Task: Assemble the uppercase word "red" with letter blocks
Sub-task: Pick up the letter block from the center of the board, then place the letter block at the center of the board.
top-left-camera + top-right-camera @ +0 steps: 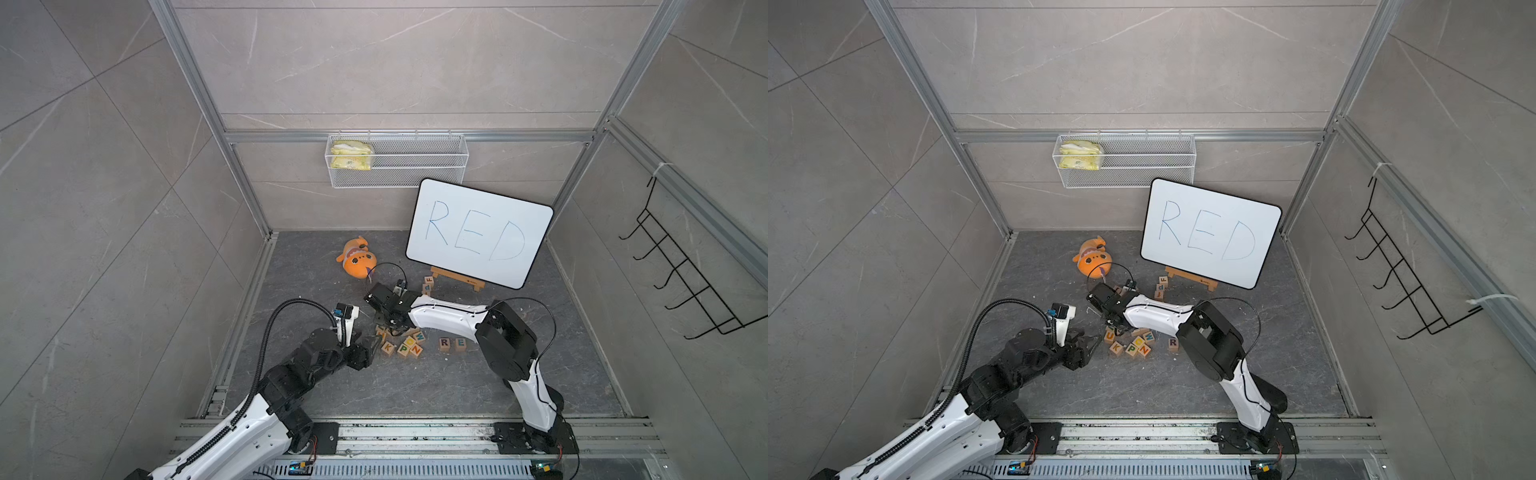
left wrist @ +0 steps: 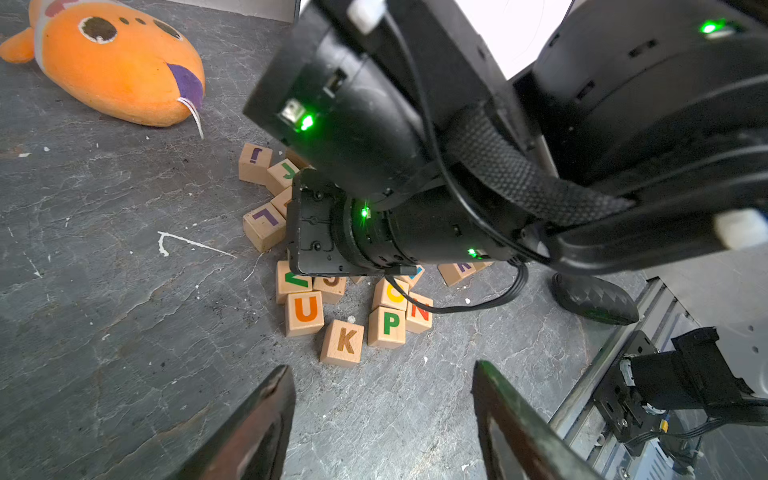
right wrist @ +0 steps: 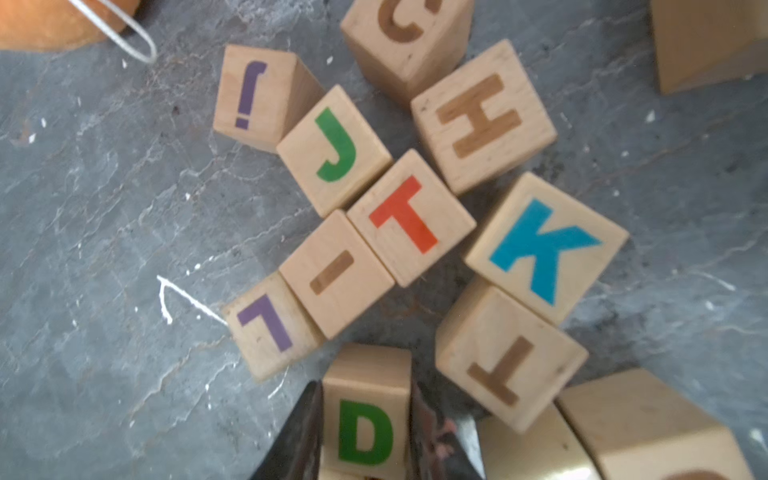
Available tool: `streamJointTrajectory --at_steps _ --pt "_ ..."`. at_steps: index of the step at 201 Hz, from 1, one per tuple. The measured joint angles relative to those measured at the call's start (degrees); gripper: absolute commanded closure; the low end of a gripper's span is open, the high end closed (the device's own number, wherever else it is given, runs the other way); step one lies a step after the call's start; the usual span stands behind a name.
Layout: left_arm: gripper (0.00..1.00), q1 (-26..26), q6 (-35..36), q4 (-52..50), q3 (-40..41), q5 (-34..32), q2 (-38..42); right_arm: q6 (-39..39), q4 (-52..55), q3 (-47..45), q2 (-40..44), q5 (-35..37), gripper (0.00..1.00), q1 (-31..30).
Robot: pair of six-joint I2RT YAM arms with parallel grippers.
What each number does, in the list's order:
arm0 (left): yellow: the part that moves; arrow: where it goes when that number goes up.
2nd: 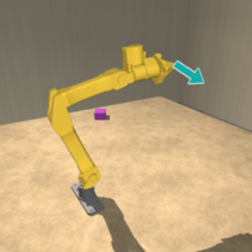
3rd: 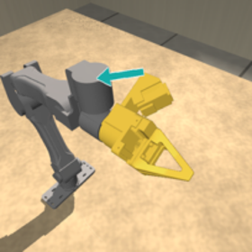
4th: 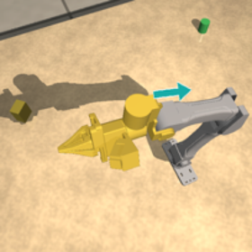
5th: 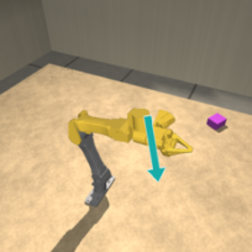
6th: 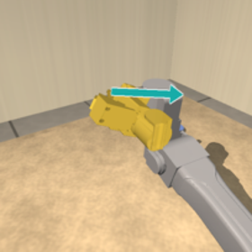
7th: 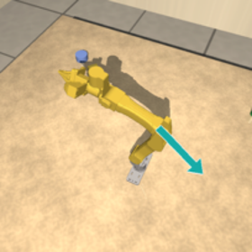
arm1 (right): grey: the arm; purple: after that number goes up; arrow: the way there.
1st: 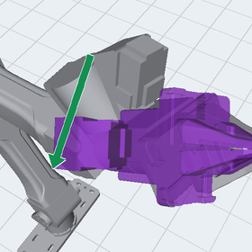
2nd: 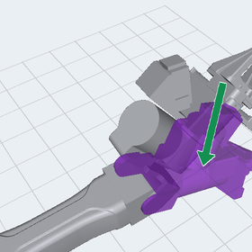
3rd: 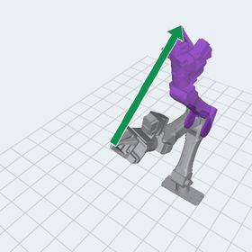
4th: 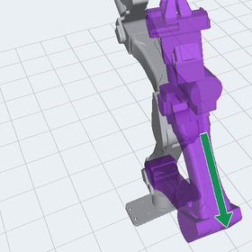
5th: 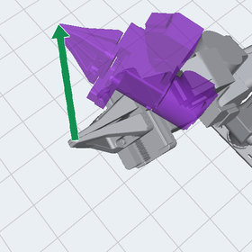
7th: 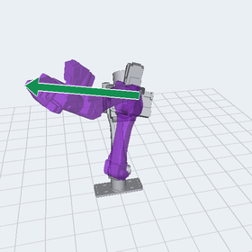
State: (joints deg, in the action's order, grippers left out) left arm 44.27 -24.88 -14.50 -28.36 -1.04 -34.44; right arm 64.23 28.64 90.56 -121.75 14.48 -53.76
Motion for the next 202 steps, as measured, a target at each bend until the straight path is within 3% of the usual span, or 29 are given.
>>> streamJointTrajectory --at_steps 82,144,202 --pt "0.3 0.0 0.0 1.6 1.2 2.1 -0.8 -13.6 -8.1 -17.9 26.6 0.1 0.73 0.4" --pt "0.3 1.3 0.0 4.2 1.1 7.1 -10.8 -28.0 2.5 -30.7 50.6 7.3 0.8 1.4" --pt "0.3 1.8 0.0 5.9 1.0 8.7 -11.8 -37.2 9.8 -35.2 55.5 3.1 0.81 17.4"
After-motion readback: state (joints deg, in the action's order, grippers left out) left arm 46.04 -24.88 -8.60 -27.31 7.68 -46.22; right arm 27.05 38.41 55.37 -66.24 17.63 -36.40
